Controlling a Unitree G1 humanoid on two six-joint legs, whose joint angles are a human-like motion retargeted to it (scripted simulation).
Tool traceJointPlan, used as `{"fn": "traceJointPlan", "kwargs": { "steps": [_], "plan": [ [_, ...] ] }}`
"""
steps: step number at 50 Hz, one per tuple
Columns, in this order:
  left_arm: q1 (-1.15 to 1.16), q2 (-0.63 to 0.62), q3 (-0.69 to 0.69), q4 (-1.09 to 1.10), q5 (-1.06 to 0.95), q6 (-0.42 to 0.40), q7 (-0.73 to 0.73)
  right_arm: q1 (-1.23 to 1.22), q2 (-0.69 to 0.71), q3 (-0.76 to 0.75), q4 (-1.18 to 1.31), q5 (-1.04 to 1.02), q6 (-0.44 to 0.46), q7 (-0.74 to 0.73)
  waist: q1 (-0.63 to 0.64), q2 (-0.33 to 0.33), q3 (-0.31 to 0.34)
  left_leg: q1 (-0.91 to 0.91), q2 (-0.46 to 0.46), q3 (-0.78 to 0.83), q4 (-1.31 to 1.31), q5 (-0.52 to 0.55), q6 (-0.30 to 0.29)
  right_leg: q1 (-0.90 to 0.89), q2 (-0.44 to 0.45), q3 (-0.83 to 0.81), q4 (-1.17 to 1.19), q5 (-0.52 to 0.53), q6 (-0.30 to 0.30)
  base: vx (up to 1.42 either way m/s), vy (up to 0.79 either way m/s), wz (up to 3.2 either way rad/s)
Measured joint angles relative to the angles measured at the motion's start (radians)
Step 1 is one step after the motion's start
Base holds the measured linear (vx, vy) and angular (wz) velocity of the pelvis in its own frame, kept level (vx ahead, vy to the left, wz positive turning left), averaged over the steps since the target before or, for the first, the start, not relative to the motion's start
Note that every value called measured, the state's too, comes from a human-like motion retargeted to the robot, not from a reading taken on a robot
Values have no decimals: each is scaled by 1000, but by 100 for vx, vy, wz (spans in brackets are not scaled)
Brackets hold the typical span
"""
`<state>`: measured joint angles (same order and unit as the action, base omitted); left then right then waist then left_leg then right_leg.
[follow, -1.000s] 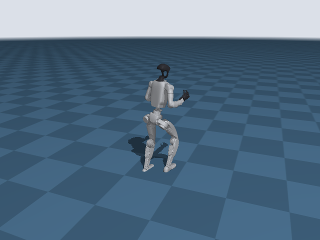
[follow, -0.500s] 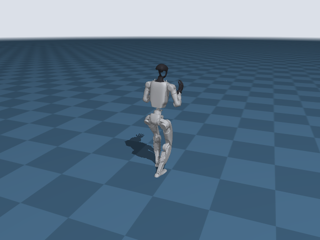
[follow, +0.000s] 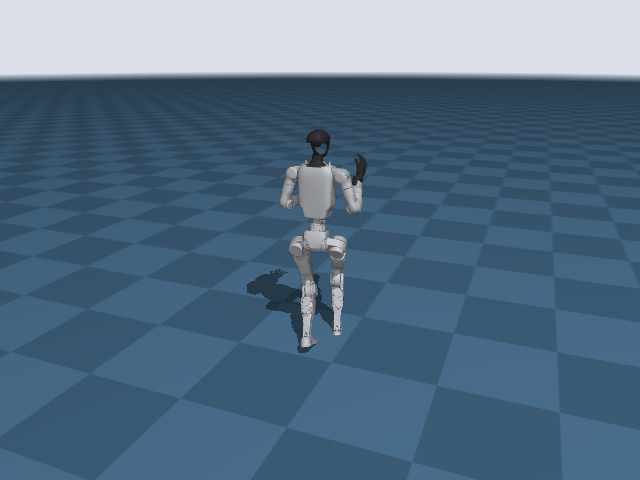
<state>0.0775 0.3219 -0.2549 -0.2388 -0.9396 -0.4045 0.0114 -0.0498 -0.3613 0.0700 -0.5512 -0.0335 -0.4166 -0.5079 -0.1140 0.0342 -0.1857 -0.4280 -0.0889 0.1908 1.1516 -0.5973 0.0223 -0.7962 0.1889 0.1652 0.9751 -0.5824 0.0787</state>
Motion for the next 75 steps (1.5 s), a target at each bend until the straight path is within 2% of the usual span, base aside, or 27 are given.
{"fn": "traceJointPlan", "kwargs": {
  "steps": [2, 5, 8, 10, 12, 15, 16, 20, 24, 28, 35, 37, 38, 42, 43, 45, 50, 62, 68, 75],
  "plan": [
    [4, -7, -10, -34, 3, 20, -6, -10, -3, -6, -11, -8, 21, -29, 30, 28, 24, -64, 97, 11, 232, 44, -33, 29, 4, -46, 78, -57, -34, 49, 16, 127],
    [-29, -1, -23, -123, 8, 56, 6, -54, -7, -5, -17, -2, 55, -89, 77, 55, 58, -198, 278, 12, 470, 37, -13, 99, -36, -120, 133, -134, -58, 50, 19, 158],
    [-65, 19, -18, -215, -7, 62, 28, -94, 13, 9, -11, 58, 51, -122, 125, 28, 60, -328, 408, 11, 455, -2, 20, 179, -111, -149, 118, -176, -53, 54, 24, 142],
    [-82, 29, -8, -256, -23, 53, 41, -105, 39, 17, -12, 124, 37, -121, 150, -11, 48, -392, 440, 13, 325, -1, 17, 232, -181, -159, 90, -173, -36, 57, 29, 123],
    [-99, 29, 7, -275, -42, 44, 42, -113, 62, 23, -17, 188, 26, -98, 159, -60, 26, -421, 411, 9, 115, 34, -10, 281, -263, -168, 53, -150, -7, 56, 31, 116],
    [-126, 21, 17, -285, -55, 43, 26, -117, 82, 32, -29, 255, 24, -40, 139, -129, -15, -405, 286, -17, -184, 134, -59, 322, -381, -157, 27, -99, 46, 53, 32, 118],
    [-135, 19, 14, -286, -49, 45, 21, -112, 85, 36, -34, 268, 28, -18, 127, -144, -23, -388, 248, -15, -222, 149, -58, 325, -421, -154, 52, -85, 58, 48, 33, 101],
    [-174, 21, 0, -293, -2, 60, -1, -82, 95, 44, -55, 291, 49, 84, 79, -165, -26, -333, 143, 20, -227, 107, -7, 301, -565, -153, 243, 1, 80, 40, 32, 70],
    [-211, 54, 3, -292, 62, 67, -13, -61, 117, 36, -69, 248, 80, 157, 15, -169, 3, -252, 63, 61, -253, 40, 41, 240, -643, -155, 421, 62, 77, 36, 24, 51],
    [-214, 93, 5, -290, 109, 74, -15, -43, 135, 45, -72, 211, 88, 172, -20, -165, 19, -153, 21, 81, -350, 34, 41, 196, -625, -192, 391, 13, 67, 33, 13, 4],
    [-151, 104, 13, -307, 104, 63, -26, -14, 132, 65, -65, 192, 79, 163, -4, -153, 7, 7, 5, 125, -565, 75, 12, 198, -559, -269, 103, -39, 46, 26, 3, -33],
    [-125, 91, 19, -312, 99, 57, -26, -3, 133, 63, -70, 183, 76, 158, 1, -162, 4, 4, 4, 141, -531, 57, 13, 199, -581, -278, 100, -52, 37, 14, -1, -38],
    [-116, 88, 28, -317, 90, 55, -26, -6, 131, 61, -72, 176, 75, 150, 12, -148, 0, 31, 15, 145, -569, 56, 12, 222, -561, -295, 60, -52, 29, 16, -2, -51],
    [-78, 67, 43, -328, 81, 46, -25, 3, 137, 52, -83, 153, 68, 135, 14, -150, -5, 26, 27, 166, -504, 16, 15, 231, -574, -291, 69, -79, 28, 8, -2, -37],
    [-78, 68, 53, -331, 78, 42, -25, -9, 136, 51, -84, 145, 67, 128, 23, -128, -6, 47, 48, 169, -535, 13, 11, 253, -540, -304, 24, -72, 23, 11, -1, -64],
    [-65, 62, 56, -338, 76, 38, -28, -3, 137, 49, -86, 139, 64, 124, 19, -127, -3, 41, 59, 178, -491, -4, 11, 253, -544, -295, 39, -80, 25, 5, -1, -52],
    [-87, 80, 67, -357, 71, 17, -35, -22, 134, 44, -86, 160, 52, 119, 20, -80, -11, 55, 116, 200, -504, -34, 5, 278, -471, -303, -48, -63, 27, 4, 1, -51],
    [-122, 151, 59, -384, 101, -10, -93, 9, 102, 46, -86, 244, 37, 188, -6, -69, 3, 33, 156, 258, -431, -85, 11, 235, -449, -261, -46, -29, 75, 0, 6, -38],
    [-69, 206, 118, -392, 153, -21, -88, 5, 100, 15, -93, 242, 26, 175, 25, -79, 9, 25, 166, 290, -451, -90, 23, 221, -431, -258, -102, 11, 114, -2, 7, -33],
    [66, 208, 214, -391, 176, -23, -90, 22, 111, -27, -110, 229, 4, 132, 83, -118, 26, 2, 185, 323, -391, -112, 33, 190, -447, -252, -91, 17, 157, -3, 4, -31]
  ]
}}
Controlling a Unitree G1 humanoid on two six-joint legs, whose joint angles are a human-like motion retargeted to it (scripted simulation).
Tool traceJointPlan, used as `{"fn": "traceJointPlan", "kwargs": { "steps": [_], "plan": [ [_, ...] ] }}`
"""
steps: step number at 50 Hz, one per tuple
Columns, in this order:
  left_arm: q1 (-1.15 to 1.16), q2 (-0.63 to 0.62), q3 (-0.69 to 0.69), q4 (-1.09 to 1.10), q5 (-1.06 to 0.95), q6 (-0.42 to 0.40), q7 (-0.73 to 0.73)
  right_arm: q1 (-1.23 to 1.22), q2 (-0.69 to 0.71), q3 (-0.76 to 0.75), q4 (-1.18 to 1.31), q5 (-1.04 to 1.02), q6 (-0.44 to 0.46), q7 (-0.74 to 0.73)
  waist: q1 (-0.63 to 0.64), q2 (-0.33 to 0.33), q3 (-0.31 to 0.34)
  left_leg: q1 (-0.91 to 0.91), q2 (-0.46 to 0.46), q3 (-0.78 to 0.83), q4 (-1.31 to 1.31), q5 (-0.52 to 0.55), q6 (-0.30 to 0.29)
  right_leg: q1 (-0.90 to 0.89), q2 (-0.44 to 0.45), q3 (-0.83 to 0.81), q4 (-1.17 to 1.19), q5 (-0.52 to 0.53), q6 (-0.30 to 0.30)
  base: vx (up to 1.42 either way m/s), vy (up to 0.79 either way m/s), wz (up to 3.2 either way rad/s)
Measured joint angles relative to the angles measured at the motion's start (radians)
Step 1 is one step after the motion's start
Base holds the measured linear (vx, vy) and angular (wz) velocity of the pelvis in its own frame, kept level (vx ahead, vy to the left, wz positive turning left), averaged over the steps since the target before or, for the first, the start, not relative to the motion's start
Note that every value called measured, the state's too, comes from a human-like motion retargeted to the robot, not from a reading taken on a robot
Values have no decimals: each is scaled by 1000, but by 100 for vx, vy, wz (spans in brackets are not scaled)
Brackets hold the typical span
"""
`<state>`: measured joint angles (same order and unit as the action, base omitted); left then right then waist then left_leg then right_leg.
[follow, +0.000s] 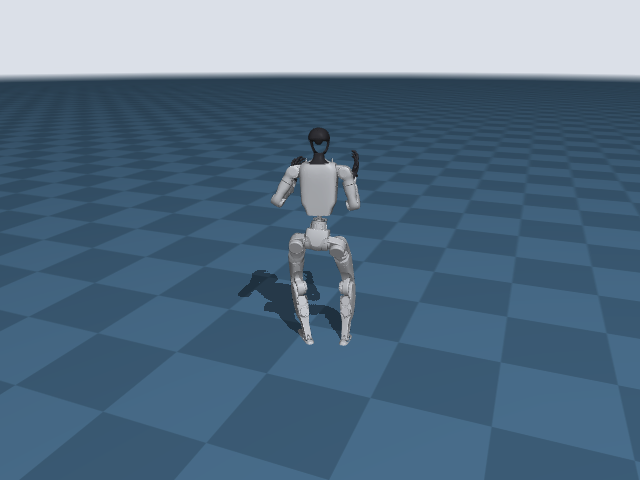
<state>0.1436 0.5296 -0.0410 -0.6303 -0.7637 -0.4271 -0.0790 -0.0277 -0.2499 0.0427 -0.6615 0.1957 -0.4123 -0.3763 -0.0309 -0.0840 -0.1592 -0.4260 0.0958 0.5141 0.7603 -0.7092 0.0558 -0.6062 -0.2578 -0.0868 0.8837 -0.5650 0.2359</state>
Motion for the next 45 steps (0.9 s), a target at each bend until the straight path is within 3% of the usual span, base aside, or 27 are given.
{"fn": "traceJointPlan", "kwargs": {
  "steps": [11, 19, 28, 35, 40, 45],
  "plan": [
    [138, -7, 100, -16, 73, 6, -35, 15, 17, -26, -35, 21, -60, -38, 25, -34, -10, -18, 53, 80, 37, -19, -10, -49, -9, -30, -14, 7, 26, -3, -4, -41],
    [88, 28, 120, -14, 120, -10, -18, 44, -16, -58, -58, 80, -79, -68, -83, 12, -46, -17, 115, 164, 3, -4, -34, -85, 3, -67, -62, 67, 26, -2, -9, -80],
    [-18, 24, 39, -1, 77, 7, -65, 90, -42, -111, -90, 128, -86, -53, -261, 81, -45, 29, 167, 254, -19, 25, -66, -106, -45, -81, -4, 100, 26, -3, -14, -82],
    [-99, -14, -72, 26, 67, 34, -115, 115, -34, -113, -85, 152, -98, -23, -360, 78, -40, 102, 211, 319, -1, 69, -83, -93, -77, -64, 37, 68, 2, -2, -24, -72],
    [-143, -47, -131, 50, 60, 47, -95, 124, -23, -53, -67, 198, -112, -20, -373, 57, -31, 124, 304, 245, 122, 93, -93, -62, 16, -28, 44, -21, -46, 3, -34, -102],
    [-186, -83, -173, 84, 53, 49, -48, 109, -36, 23, -42, 224, -120, -22, -328, 63, 23, 107, 512, 144, 361, 112, -48, 13, 179, -25, 16, -55, -109, 8, -35, -126]
  ]
}}
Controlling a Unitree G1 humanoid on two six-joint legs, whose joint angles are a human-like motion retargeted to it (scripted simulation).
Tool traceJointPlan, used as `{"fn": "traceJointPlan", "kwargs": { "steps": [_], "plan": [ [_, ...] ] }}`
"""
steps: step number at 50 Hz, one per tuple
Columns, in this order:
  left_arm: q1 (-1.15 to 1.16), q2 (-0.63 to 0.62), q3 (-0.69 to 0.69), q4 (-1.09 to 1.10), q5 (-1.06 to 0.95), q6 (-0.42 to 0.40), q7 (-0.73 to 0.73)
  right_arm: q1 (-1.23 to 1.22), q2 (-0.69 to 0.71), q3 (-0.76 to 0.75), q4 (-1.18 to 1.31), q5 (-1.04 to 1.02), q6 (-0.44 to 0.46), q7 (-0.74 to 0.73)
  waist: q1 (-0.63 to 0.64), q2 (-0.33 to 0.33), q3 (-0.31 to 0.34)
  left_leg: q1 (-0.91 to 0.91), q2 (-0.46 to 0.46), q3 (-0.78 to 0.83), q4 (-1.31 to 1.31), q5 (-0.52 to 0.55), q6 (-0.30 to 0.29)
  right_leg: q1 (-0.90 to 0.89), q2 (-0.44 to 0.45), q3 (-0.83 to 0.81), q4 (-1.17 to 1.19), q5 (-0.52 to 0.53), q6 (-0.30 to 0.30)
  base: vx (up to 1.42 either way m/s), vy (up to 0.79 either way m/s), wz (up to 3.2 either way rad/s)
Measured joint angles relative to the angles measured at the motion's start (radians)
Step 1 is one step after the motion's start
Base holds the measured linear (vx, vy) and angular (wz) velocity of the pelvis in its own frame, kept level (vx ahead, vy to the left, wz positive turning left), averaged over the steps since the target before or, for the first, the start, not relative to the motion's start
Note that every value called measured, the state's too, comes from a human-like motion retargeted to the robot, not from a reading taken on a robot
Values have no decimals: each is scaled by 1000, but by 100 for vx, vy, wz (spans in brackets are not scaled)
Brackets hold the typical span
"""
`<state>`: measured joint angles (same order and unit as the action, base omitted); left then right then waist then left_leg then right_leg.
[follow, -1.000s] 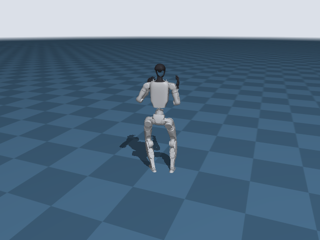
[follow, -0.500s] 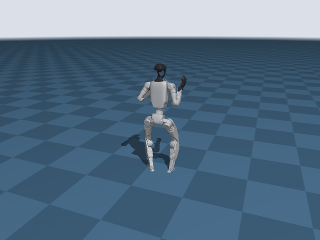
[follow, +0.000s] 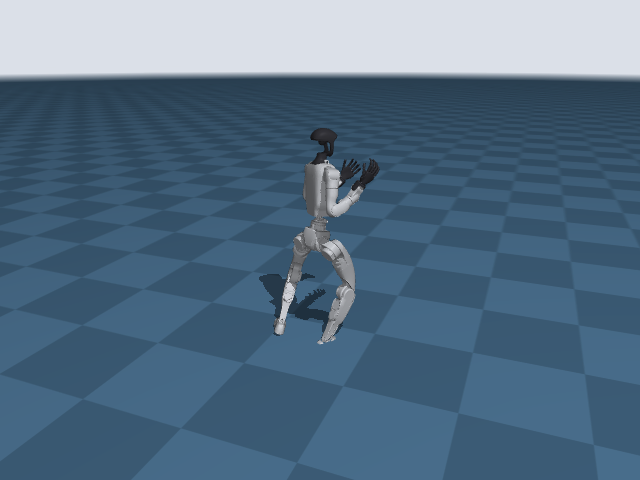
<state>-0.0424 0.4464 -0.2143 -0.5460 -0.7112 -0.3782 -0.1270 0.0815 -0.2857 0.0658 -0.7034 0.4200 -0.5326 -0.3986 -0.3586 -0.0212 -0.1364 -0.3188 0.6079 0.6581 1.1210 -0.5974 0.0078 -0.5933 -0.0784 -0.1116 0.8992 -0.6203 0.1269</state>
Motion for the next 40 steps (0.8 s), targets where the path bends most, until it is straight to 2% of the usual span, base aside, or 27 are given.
{"fn": "traceJointPlan", "kwargs": {
  "steps": [2, 4, 7, 11, 17, 21, 23, 25, 31, 36, 40],
  "plan": [
    [-39, -14, -17, 24, 7, -1, 28, -31, -20, 20, 17, -1, -7, -11, 81, 86, 80, -42, 174, -132, 138, -6, -7, 98, 188, -20, -126, 51, -41, 12, -31, -212],
    [-41, -25, -22, 31, 17, -1, 46, -37, -39, 41, 18, -4, -5, -18, 128, 101, 107, -66, 198, -216, 218, -3, 5, 120, 263, 9, -133, 57, -59, 13, -28, -178],
    [-60, -37, -31, 45, 45, -10, 92, -59, -74, 43, 21, -14, -7, -49, 208, 153, 150, -129, 194, -365, 308, -18, 7, 193, 382, 58, -229, 101, -79, 16, -22, -158],
    [-46, -36, -24, 54, 93, -23, 150, -60, -98, 30, 17, -24, -17, -89, 282, 183, 174, -204, 73, -470, 336, -64, 6, 247, 446, 122, -281, 128, -79, 18, -16, -110],
    [-3, -5, -2, 66, 172, -42, 225, -36, -109, 15, 17, -11, -36, -126, 325, 165, 165, -331, -185, -505, 148, -79, -21, 292, 409, 180, -331, 124, -44, 22, -10, -48],
    [23, 11, 13, 79, 204, -46, 248, -21, -120, 20, 45, -21, -47, -149, 327, 148, 142, -398, -328, -498, -82, -19, -63, 301, 368, 194, -350, 104, -24, 23, -5, -18],
    [38, 17, 18, 85, 214, -43, 251, -13, -125, 27, 61, -31, -47, -156, 330, 150, 137, -431, -367, -499, -164, 8, -87, 296, 368, 195, -329, 83, -26, 21, -2, -12],
    [47, 21, 24, 90, 216, -40, 255, -18, -133, 39, 85, -44, -48, -168, 319, 133, 104, -436, -440, -475, -323, 68, -97, 287, 328, 199, -352, 68, -22, 24, 2, 11],
    [79, 21, 23, 103, 207, -32, 268, -4, -142, 86, 135, -53, -32, -158, 334, 141, 84, -499, -466, -445, -303, 98, -99, 269, 335, 212, -240, -36, -61, 24, 4, -10],
    [88, 9, 23, 120, 189, -36, 289, -15, -137, 135, 189, -45, -22, -135, 361, 128, 61, -519, -491, -407, -241, 98, -61, 287, 314, 238, -179, -125, -87, 30, 7, -9],
    [78, -1, 27, 138, 174, -51, 313, -50, -114, 168, 246, -28, -23, -115, 389, 109, 69, -506, -509, -385, -187, 91, -24, 357, 293, 260, -190, -167, -103, 34, 7, -8]
  ]
}}
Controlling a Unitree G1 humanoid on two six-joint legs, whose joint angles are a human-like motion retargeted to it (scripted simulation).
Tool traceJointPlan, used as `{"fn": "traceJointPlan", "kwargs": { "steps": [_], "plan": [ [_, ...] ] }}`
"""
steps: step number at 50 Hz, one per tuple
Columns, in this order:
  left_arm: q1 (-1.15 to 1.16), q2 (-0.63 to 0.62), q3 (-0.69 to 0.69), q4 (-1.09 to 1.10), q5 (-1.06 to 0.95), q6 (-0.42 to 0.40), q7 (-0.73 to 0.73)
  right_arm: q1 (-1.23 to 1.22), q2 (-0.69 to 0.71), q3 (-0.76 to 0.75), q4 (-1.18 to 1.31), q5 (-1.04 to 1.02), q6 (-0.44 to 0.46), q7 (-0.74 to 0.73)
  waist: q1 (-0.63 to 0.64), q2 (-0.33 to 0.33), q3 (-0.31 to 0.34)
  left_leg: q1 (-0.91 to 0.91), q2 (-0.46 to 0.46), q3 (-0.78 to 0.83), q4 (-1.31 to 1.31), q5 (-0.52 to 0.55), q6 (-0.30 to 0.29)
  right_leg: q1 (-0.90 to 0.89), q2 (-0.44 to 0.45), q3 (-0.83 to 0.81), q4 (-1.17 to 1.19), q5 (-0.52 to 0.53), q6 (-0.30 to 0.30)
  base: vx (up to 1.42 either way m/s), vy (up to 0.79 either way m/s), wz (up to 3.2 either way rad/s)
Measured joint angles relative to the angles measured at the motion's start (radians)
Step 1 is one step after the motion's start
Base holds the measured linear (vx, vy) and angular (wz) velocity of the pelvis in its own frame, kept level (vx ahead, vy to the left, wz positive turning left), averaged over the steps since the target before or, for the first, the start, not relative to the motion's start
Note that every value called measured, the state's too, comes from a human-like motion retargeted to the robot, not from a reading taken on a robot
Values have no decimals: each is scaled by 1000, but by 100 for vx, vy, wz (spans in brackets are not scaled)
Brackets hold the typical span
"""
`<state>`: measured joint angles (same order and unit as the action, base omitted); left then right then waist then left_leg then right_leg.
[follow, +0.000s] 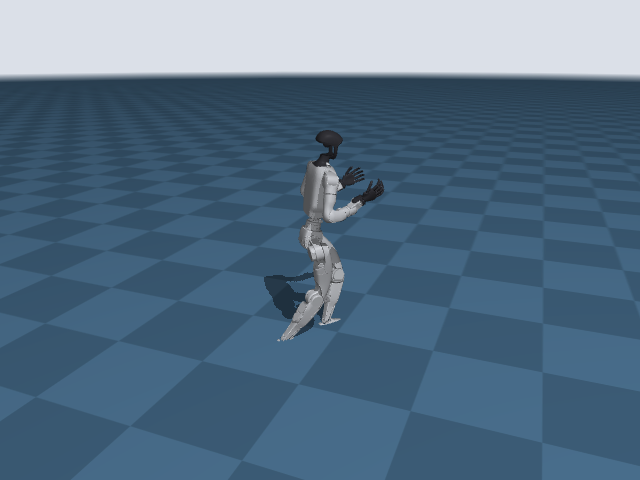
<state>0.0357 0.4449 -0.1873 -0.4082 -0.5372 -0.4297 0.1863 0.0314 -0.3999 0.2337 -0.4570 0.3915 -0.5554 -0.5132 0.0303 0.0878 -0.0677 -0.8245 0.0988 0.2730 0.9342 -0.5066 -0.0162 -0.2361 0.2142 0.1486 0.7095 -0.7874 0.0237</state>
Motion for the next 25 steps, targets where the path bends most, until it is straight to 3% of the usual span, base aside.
{"fn": "traceJointPlan", "kwargs": {
  "steps": [6, 9, 12, 17, 21, 25],
  "plan": [
    [-16, -9, 10, 4, -12, -21, 24, -60, 47, 39, 55, 30, -10, 18, 66, 4, -12, -20, 29, -15, 144, -76, 61, 92, 15, -2, -32, -24, -13, 34, 7, -19],
    [-25, -11, 9, 3, -17, -23, 25, -85, 73, 49, 76, 47, -21, 31, 75, -25, -6, 12, 3, -5, 182, -122, 101, 124, -18, -22, 29, -34, 11, 34, 8, 11],
    [-26, -19, 5, 0, -9, -21, 22, -93, 98, 63, 84, 70, -28, 50, 57, -97, -1, 58, -75, 36, 185, -148, 139, 97, -127, -74, 227, -29, 75, 31, 8, 37],
    [-22, -25, -9, -5, 1, 3, -16, -86, 122, 89, 74, 151, -14, 142, -13, -200, -14, 104, -197, 79, 124, -168, 183, -70, -335, -150, 624, 141, 168, 28, 7, 50],
    [-27, -19, -25, 4, -20, 44, -95, -66, 109, 95, 68, 232, 23, 255, -81, -204, -34, 137, -233, 65, 41, -162, 161, -268, -426, -169, 775, 128, 119, 30, 4, 44],
    [-35, -14, -39, 22, -53, 83, -173, -32, 86, 89, 71, 279, 75, 340, -139, -171, -55, 188, -237, 28, -55, -141, 115, -439, -441, -174, 692, 77, 56, 30, -2, 43]
  ]
}}
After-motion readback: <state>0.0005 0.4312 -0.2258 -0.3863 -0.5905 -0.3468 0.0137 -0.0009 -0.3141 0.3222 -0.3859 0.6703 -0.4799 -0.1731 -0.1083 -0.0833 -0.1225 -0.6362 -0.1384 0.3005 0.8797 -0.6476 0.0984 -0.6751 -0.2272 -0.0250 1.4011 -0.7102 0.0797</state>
